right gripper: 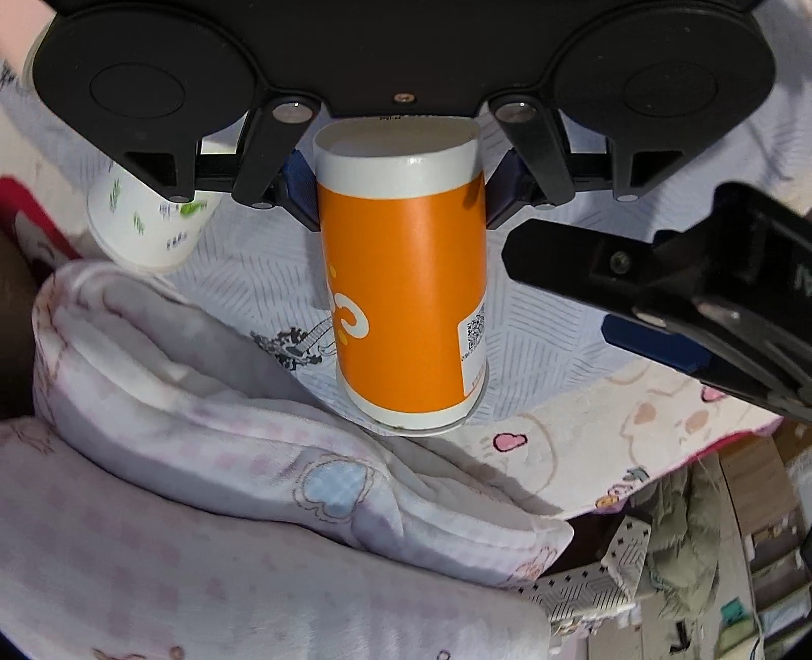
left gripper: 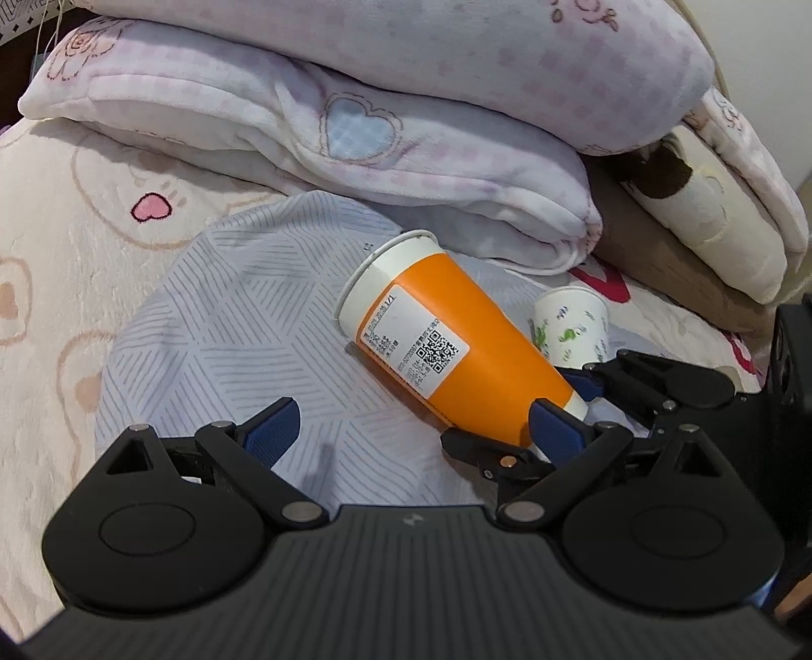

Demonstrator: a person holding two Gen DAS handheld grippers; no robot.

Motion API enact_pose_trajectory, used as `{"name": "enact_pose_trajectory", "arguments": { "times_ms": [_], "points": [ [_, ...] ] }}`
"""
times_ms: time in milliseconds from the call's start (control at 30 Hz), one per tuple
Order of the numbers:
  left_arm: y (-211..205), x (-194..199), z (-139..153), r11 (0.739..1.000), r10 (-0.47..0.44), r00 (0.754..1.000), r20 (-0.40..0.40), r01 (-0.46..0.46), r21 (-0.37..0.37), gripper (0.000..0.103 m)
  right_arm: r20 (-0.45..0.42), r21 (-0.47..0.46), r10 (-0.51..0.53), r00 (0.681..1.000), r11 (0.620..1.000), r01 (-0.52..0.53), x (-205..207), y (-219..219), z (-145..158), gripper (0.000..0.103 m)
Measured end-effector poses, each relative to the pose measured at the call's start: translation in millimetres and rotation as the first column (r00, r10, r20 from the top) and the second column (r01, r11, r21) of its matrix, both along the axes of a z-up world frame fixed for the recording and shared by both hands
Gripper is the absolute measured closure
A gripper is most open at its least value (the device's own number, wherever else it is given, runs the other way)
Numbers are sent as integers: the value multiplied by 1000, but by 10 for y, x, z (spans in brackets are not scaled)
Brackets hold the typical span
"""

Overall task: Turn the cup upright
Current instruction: 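Lift the orange cup with the right gripper and rotate it rim-up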

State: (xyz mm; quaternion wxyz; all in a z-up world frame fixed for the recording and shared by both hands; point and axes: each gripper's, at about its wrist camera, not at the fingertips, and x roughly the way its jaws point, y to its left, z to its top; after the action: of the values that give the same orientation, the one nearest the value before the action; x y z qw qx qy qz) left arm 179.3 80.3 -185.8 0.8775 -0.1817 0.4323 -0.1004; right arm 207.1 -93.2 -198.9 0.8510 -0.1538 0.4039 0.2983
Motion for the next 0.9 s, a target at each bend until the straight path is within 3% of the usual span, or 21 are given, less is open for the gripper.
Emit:
{"name": "enact_pose_trajectory", "arguments": {
  "times_ms": [233, 467, 633, 900],
  "points": [
    [-75, -149, 30, 998, -16, 999, -30, 14, -53, 5, -1, 14, -49, 999, 999, 49, -231, -164, 91, 32],
    [-235, -345, 62, 987, -31, 995, -94, 16, -160, 6, 40, 41, -51, 998, 998, 50, -602, -386, 244, 32],
    [-521, -533, 113, 987, -92, 991, -98, 78, -139, 6, 81, 21, -67, 994, 998, 65, -911, -584, 304, 32],
    [-876, -665, 94, 956, -191, 973, -127, 155, -249, 10, 69, 3, -146, 987, 989, 146, -1316, -952, 293, 32]
  ]
}}
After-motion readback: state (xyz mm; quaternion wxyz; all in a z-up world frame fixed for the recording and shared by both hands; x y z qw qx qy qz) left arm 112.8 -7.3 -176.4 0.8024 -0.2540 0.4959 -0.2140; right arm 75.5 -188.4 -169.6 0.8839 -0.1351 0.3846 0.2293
